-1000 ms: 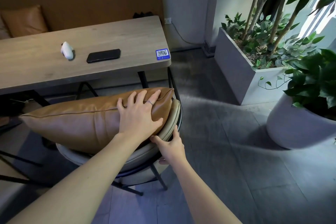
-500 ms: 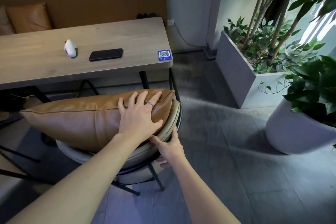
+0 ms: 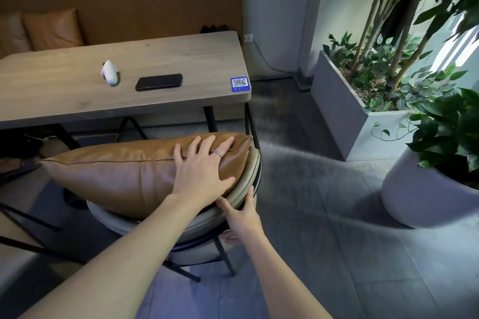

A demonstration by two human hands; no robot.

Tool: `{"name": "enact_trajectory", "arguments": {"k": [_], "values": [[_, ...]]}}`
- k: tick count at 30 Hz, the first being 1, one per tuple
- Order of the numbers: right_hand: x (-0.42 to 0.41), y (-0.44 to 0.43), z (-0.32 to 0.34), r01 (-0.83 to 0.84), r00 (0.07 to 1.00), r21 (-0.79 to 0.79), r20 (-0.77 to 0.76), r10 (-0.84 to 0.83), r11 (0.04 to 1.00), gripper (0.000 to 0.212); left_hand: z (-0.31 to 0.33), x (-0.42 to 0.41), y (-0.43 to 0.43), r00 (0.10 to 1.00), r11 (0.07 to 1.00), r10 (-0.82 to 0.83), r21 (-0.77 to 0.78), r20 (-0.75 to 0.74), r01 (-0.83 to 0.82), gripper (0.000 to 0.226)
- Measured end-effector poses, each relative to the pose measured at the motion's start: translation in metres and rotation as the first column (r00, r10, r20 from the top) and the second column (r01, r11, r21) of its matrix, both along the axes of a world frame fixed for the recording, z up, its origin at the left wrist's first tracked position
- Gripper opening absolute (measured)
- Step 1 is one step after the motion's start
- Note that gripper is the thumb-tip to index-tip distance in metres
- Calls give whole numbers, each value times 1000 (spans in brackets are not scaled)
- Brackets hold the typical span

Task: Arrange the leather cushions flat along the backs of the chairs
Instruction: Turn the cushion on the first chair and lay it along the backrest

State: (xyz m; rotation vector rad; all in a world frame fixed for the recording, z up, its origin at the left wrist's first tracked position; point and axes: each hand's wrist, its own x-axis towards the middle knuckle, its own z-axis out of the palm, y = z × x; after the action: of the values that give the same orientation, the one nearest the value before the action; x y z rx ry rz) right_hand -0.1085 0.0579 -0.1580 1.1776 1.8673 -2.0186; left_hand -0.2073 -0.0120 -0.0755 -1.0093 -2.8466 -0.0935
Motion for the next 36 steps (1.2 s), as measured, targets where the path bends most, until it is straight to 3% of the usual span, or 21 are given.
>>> {"name": "enact_trajectory", "arguments": {"k": [5, 8, 10, 13, 16, 23, 30, 36], "values": [[1, 4, 6, -86, 994, 59, 73, 81, 995, 114, 3, 0, -1, 1000, 1000, -14, -5, 21, 14, 90], [-2, 5, 20, -210, 965, 228, 205, 164, 951, 106, 11, 1, -4, 997, 998, -28, -47, 78, 32, 93], [-1, 7, 32, -342, 922, 380, 314, 228, 860, 87, 22, 3, -7, 991, 995, -39, -84, 131, 50, 93], [11, 9, 54, -517, 853, 561, 406, 329, 647, 65, 46, 10, -14, 984, 993, -25, -112, 179, 45, 86], [23, 12, 82, -576, 815, 675, 434, 383, 460, 51, 70, 21, -30, 990, 993, 18, -116, 141, -1, 73], [37, -12, 189, -439, 847, 860, 300, 440, 259, 50, 146, 44, -100, 997, 989, 57, -137, 56, -49, 58], [55, -90, 308, -102, 864, 995, 100, 494, -23, 47, 247, 73, -183, 987, 994, 112, 2, -116, -113, 58], [91, -196, 414, 87, 844, 985, 8, 536, -151, 57, 343, 125, -292, 944, 979, 174, 149, -279, -136, 52]]}}
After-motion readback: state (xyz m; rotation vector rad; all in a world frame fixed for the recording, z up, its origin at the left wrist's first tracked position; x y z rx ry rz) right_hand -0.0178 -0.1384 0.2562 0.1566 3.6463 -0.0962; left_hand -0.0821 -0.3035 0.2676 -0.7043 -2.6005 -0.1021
